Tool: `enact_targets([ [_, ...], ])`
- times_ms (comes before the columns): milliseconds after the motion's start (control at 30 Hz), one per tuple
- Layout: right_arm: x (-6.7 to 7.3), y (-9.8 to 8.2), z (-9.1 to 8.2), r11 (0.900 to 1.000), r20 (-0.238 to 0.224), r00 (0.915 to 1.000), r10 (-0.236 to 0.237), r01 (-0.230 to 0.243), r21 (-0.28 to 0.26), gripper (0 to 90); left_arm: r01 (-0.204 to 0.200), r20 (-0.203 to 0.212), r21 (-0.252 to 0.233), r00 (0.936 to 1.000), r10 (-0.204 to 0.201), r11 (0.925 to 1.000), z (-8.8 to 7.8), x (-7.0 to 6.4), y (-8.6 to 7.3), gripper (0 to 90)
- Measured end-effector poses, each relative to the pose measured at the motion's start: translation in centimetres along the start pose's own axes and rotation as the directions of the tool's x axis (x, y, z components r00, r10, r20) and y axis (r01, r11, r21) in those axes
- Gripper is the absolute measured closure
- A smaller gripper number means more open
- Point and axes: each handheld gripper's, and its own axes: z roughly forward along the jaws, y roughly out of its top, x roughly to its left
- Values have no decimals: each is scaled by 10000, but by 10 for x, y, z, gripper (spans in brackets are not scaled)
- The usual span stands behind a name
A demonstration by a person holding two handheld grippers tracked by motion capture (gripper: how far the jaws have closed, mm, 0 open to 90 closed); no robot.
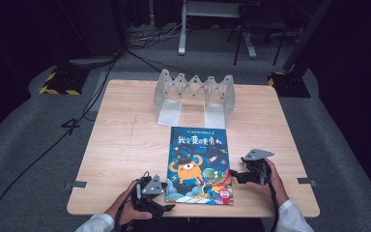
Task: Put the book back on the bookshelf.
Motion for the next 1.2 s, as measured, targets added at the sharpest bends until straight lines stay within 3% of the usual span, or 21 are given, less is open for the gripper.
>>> enact_targets([
  [133, 6, -7, -9, 9994, -436, 9987, -250, 260, 239, 267, -182, -312, 108, 9993, 185, 9998, -3, -2, -3, 226],
  [333, 19, -20, -26, 9956, -866, 9948, -543, 605, 713, 265, 325, -978, 170, 9947, -307, 9993, -20, 9, -19, 208],
  [467, 31, -24, -38, 9855, -1158, 9894, -876, 1030, 1350, 275, 761, -1521, 50, 9856, -745, 9971, -27, 23, -25, 202],
  [633, 44, -19, -45, 9644, -1323, 9854, -1072, 1354, 2270, 363, 1014, -1796, 13, 9787, -995, 9948, -18, 28, -16, 199],
  [700, 49, -17, -47, 9533, -1419, 9834, -1128, 1474, 2636, 383, 863, -1670, 56, 9824, -842, 9963, -12, 24, -10, 199],
  [767, 54, -15, -49, 9358, -1573, 9797, -1239, 1681, 3097, 393, 843, -1646, 55, 9829, -822, 9964, -8, 20, -7, 191],
  [967, 65, -9, -51, 8930, -1770, 9731, -1474, 2078, 3992, 490, 982, -1773, 46, 9795, -959, 9952, -6, 15, -5, 190],
  [1000, 66, -7, -51, 8840, -1788, 9722, -1514, 2142, 4156, 507, 948, -1776, 48, 9797, -925, 9955, -5, 14, -4, 190],
  [1033, 68, -4, -49, 8659, -1870, 9701, -1549, 2245, 4470, 555, 926, -1750, 40, 9804, -905, 9957, -4, 13, -4, 190],
  [1067, 68, -4, -49, 8659, -1870, 9701, -1549, 2245, 4470, 555, 938, -1730, 46, 9806, -916, 9956, -4, 12, -3, 190],
  [1100, 70, -2, -49, 8550, -1907, 9683, -1615, 2338, 4630, 583, 887, -1669, 55, 9822, -865, 9960, -3, 11, -3, 190],
  [1133, 73, 3, -47, 8291, -2063, 9616, -1810, 2620, 4940, 651, 854, -1639, 77, 9830, -830, 9963, -1, 10, -1, 177],
  [1200, 75, 6, -45, 8136, -2218, 9545, -1993, 2873, 5054, 673, 827, -1611, 78, 9837, -804, 9965, 0, 9, -1, 172],
])
